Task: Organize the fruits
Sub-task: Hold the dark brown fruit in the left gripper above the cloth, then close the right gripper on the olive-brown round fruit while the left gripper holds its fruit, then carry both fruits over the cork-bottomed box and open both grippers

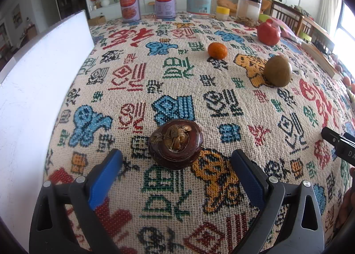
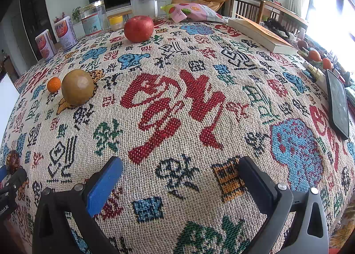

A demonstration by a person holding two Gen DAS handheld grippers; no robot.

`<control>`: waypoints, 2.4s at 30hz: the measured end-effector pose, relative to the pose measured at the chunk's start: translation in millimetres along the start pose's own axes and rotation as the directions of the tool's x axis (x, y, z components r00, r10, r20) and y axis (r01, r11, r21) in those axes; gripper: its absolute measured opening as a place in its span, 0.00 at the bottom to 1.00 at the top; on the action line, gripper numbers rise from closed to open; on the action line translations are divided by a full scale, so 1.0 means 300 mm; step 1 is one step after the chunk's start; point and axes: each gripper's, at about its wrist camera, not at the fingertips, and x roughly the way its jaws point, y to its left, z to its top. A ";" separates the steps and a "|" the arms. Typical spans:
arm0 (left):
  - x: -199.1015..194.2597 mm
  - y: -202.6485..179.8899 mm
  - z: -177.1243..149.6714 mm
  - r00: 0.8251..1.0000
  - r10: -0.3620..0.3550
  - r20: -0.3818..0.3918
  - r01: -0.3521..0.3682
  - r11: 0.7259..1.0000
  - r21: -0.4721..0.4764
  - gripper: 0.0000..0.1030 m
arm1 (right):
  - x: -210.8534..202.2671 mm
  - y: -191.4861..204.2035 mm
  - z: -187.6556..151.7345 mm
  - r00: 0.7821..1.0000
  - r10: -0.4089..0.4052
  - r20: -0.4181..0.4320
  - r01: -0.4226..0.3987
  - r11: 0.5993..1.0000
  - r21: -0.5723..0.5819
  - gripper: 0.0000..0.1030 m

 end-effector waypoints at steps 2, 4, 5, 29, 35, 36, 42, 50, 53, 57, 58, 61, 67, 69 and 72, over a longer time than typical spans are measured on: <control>0.000 -0.001 0.000 1.000 0.000 0.000 0.000 1.000 0.000 0.96 | 0.000 0.000 0.000 1.000 0.000 0.000 0.000 1.000 0.000 1.00; 0.000 0.000 0.000 1.000 0.000 0.000 0.000 1.000 0.000 0.96 | 0.000 0.000 0.000 1.000 0.000 0.000 0.000 1.000 0.000 1.00; 0.000 -0.001 0.000 1.000 0.000 0.000 0.000 1.000 0.000 0.96 | 0.000 0.000 0.000 1.000 0.000 0.000 0.000 1.000 0.000 1.00; 0.000 -0.003 -0.001 1.000 0.001 0.000 -0.001 1.000 0.000 0.96 | -0.063 -0.069 0.023 0.952 0.290 0.102 -0.302 0.943 0.142 0.85; -0.001 -0.002 -0.001 1.000 0.000 0.000 0.000 1.000 0.000 0.96 | -0.042 0.128 0.145 0.901 0.433 0.029 -0.432 0.901 -0.030 0.66; -0.001 -0.001 0.000 1.000 0.000 0.000 0.000 1.000 0.000 0.96 | -0.040 0.175 0.173 0.900 0.434 0.027 -0.432 0.899 -0.075 0.66; -0.001 -0.002 -0.001 1.000 0.000 0.000 0.000 1.000 0.000 0.96 | 0.096 0.361 0.272 0.923 0.375 -0.084 -0.384 0.905 -0.182 0.55; -0.006 0.032 0.010 0.995 -0.095 -0.012 0.095 0.995 -0.004 0.96 | -0.007 0.220 0.209 0.846 0.514 -0.140 -0.525 0.849 -0.052 0.47; -0.030 0.117 0.022 0.968 -0.247 -0.039 0.245 0.968 -0.063 0.96 | -0.100 0.160 0.158 0.835 0.529 -0.153 -0.542 0.838 -0.060 0.47; -0.055 0.148 0.027 0.970 -0.243 -0.001 0.243 0.967 -0.077 0.95 | -0.139 0.088 0.081 0.828 0.543 -0.143 -0.551 0.835 -0.017 0.47; -0.053 0.135 0.030 0.974 -0.228 -0.005 0.228 0.972 -0.055 0.94 | -0.132 0.077 0.062 0.826 0.546 -0.140 -0.551 0.834 0.005 0.47; -0.038 0.084 0.038 0.980 -0.201 -0.005 0.201 0.980 -0.002 0.76 | -0.106 0.060 0.019 0.811 0.568 -0.140 -0.562 0.823 0.080 0.47; -0.028 0.037 0.039 0.988 -0.151 0.017 0.150 0.988 0.048 0.44 | -0.138 0.073 -0.008 0.820 0.558 -0.126 -0.554 0.830 0.067 0.47; -0.081 0.070 0.030 0.978 -0.208 0.036 0.209 0.978 -0.028 0.44 | -0.147 0.070 -0.012 0.828 0.546 -0.128 -0.543 0.837 0.059 0.47; -0.235 0.129 0.006 0.941 -0.330 0.075 0.338 0.932 -0.131 0.44 | -0.174 0.077 -0.020 0.829 0.543 -0.134 -0.543 0.839 0.041 0.47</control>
